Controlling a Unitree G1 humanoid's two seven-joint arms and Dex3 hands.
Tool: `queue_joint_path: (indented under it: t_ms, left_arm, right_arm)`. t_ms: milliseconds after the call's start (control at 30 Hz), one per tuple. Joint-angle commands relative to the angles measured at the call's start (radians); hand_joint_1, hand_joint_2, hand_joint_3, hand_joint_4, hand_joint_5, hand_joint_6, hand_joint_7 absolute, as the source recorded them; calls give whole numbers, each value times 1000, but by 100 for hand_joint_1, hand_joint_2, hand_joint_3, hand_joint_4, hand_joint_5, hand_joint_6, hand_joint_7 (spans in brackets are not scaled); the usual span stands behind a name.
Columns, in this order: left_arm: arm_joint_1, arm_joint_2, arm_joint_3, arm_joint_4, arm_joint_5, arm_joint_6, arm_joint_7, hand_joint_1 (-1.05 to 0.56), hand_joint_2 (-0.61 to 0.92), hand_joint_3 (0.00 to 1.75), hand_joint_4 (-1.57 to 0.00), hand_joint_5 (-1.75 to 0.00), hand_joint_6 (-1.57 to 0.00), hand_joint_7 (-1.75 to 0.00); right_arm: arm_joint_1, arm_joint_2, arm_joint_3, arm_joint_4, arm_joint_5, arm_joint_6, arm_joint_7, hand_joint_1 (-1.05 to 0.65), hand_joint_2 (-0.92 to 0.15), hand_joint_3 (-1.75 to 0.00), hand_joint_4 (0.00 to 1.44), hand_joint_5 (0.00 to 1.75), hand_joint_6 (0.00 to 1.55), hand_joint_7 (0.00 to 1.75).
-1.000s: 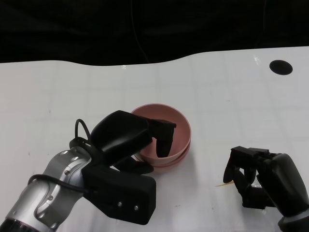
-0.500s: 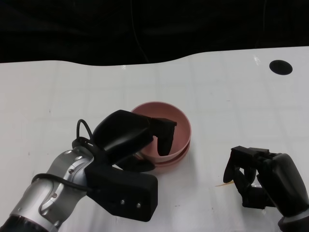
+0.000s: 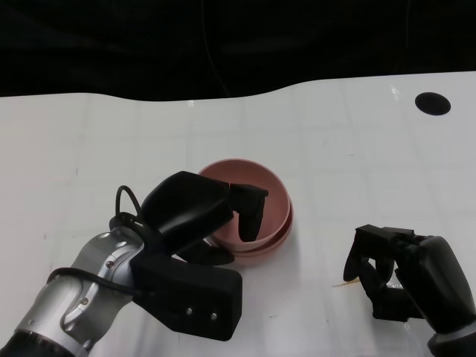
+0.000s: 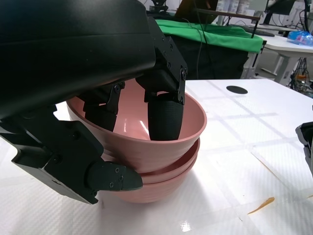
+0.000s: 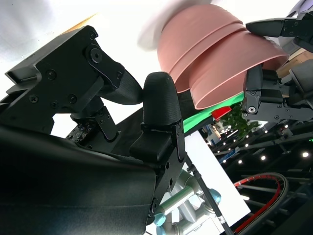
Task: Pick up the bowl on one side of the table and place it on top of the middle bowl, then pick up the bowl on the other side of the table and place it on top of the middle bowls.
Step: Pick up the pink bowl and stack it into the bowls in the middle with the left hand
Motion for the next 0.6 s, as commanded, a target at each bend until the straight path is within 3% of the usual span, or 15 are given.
queue_joint_path:
  t_ms: [33,600]
  left_arm:
    - [-17,9,2,26,-3,-10,24,-1,73,53,-79,-175,-64,-171]
    - [-40,5,-12,112,6,-33,67,-3,76,53,-77,-175,-59,-174]
  right_arm:
    - [5,-6,-2,1,8,-1,-12,-17,-46,-135,93,175,71,166]
    - [-1,-6,3,15,11,-6,-14,-18,-46,-135,92,175,71,166]
